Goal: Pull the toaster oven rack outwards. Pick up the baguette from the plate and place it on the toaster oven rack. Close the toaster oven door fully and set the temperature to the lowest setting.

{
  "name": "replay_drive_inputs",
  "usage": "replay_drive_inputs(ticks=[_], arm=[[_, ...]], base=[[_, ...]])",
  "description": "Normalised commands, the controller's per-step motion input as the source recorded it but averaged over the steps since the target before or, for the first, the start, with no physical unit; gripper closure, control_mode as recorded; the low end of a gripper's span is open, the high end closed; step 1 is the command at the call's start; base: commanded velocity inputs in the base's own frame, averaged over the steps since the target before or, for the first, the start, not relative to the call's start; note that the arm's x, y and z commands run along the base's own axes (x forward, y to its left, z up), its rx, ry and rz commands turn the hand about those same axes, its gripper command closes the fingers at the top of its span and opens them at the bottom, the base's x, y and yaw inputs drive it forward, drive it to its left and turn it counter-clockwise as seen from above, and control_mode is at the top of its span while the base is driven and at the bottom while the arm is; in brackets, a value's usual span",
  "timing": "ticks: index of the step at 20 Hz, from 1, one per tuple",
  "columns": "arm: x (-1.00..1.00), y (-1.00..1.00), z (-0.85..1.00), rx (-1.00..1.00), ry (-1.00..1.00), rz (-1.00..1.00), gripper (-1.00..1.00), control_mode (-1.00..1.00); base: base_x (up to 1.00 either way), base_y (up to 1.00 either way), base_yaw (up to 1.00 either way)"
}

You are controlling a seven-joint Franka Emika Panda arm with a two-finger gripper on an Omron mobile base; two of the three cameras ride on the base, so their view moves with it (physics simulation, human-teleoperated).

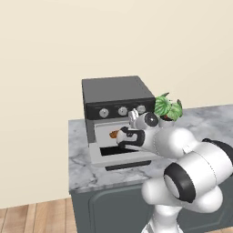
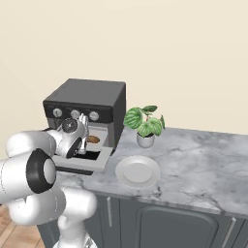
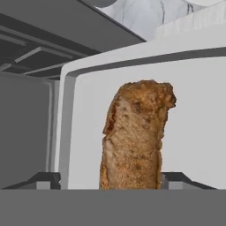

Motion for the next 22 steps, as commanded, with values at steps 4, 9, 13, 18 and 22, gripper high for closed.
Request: replay_drive_inputs(ticks=[4, 9, 13, 18, 22], arm=[[0.00, -0.01, 0.02, 0.00, -0.10, 0.01, -1.00, -1.00], [-0.10, -0.04, 0.21, 0.00, -0.07, 0.02, -1.00, -1.00], [-0.16, -0.09, 0.38, 0.00, 0.00, 0.05, -1.00, -1.00], [-0.28, -0.12, 0.69, 0.00, 0.00, 0.01, -1.00, -1.00], [-0.29, -0.14, 0.94, 0.00, 0.00, 0.00, -1.00, -1.00]], base=[[0.00, 0.00, 0.00], [0.00, 0.00, 0.00], [0.00, 0.00, 0.00], [0.00, 0.00, 0.00], [0.00, 0.00, 0.00]])
